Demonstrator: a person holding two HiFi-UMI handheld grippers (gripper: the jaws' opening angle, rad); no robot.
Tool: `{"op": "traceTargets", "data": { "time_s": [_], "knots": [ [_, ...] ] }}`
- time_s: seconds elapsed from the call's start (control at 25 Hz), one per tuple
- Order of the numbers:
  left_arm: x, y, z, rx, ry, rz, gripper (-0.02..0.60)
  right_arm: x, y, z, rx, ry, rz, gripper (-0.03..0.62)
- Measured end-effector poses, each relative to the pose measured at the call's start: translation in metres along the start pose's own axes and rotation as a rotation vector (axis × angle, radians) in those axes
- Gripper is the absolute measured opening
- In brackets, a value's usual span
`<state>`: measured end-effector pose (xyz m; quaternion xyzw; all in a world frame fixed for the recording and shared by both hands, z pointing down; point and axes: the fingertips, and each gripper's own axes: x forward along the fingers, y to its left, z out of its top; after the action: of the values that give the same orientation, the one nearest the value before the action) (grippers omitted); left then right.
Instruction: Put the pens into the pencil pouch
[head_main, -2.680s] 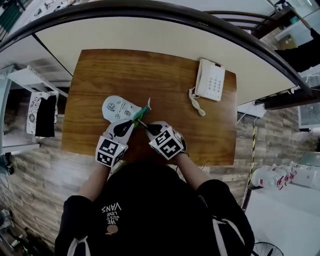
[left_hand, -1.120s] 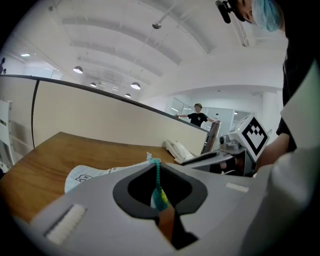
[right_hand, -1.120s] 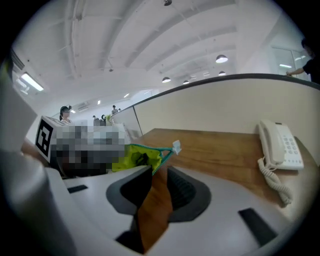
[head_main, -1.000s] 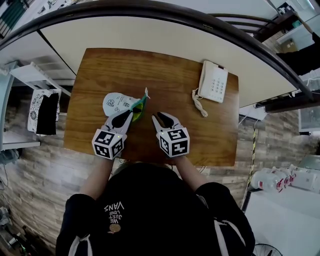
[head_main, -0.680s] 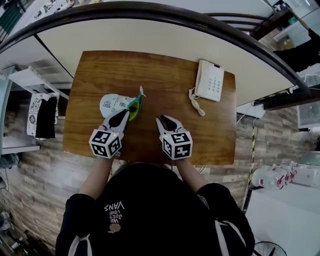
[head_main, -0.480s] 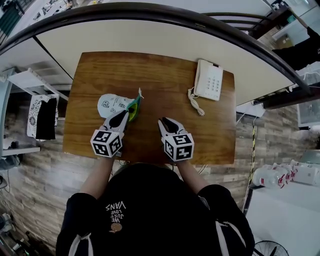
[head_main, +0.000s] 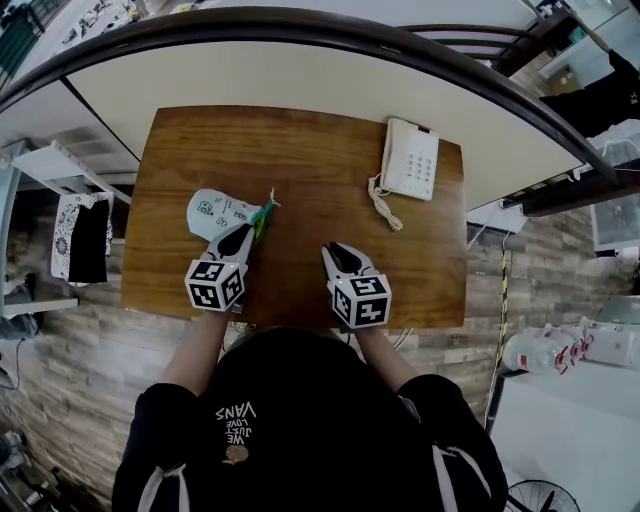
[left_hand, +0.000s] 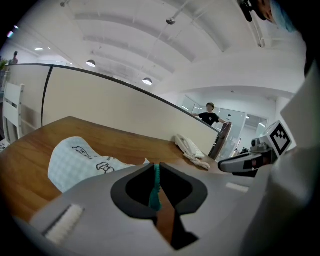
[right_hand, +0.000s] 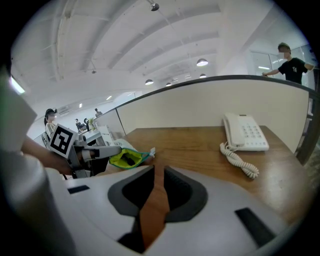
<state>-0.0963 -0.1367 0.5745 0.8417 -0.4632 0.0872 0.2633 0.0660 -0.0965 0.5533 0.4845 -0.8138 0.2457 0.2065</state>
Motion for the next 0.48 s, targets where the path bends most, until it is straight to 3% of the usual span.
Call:
{"op": "traceTargets", "data": {
  "time_s": [0.48],
  "knots": [
    [-0.0077,0.0011,-0.006,-0.05,-0.017,0.049,0.064,0.0027,-0.0058,0.0012,-0.032,0.012,0.04,0.072]
  ]
}}
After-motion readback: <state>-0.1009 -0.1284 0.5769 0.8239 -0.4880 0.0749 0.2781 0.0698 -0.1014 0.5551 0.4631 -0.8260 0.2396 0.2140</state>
